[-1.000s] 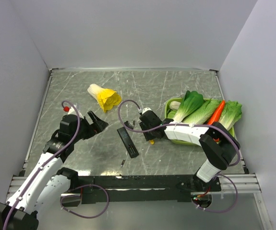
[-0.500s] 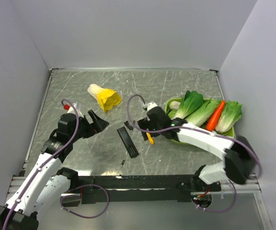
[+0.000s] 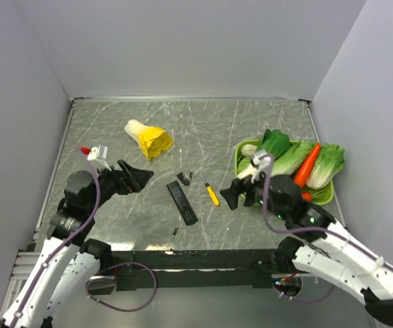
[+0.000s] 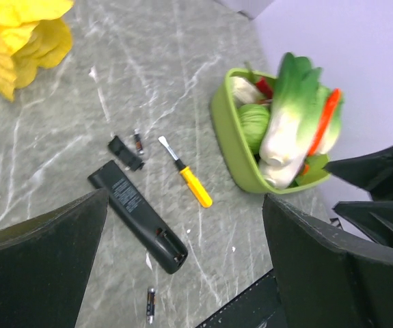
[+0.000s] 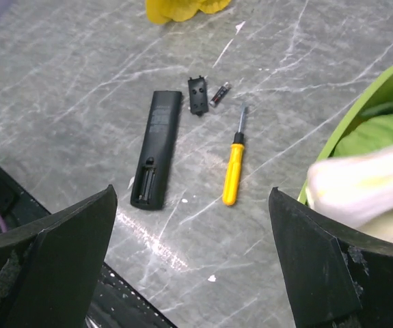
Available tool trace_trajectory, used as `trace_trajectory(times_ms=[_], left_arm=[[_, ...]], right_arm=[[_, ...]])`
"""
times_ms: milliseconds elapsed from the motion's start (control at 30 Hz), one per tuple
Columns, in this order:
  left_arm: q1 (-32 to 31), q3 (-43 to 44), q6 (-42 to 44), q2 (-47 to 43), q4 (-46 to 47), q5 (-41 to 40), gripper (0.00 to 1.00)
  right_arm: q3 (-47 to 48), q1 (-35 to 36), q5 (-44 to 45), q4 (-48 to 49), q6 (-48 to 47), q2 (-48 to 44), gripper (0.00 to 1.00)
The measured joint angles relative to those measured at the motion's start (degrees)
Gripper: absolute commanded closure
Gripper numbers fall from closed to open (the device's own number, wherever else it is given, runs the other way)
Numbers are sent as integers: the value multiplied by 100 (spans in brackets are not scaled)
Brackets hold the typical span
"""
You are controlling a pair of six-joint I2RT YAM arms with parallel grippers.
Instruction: Unload the batteries from the remote control
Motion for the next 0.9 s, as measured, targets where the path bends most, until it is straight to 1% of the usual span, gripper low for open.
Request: trace_trajectory(times_ms=[100,200,367,500,900], left_arm=[[-2,-334,35,-437,284,133,1],[0,-413,39,-540,387,195,1],[0,-413,66,-525,409,306,1],[-2,-413,74,-518,409,396,1],[-2,-413,81,-496,404,400,1]], right_arm=[[-564,0,-2,68,157,-706,0],[-671,0,81,87,308,-997,0],[-647,0,358,111,431,-949,0],[-597,2,496,107,437,-730,0],[-592,2,520,111,431,-511,0]])
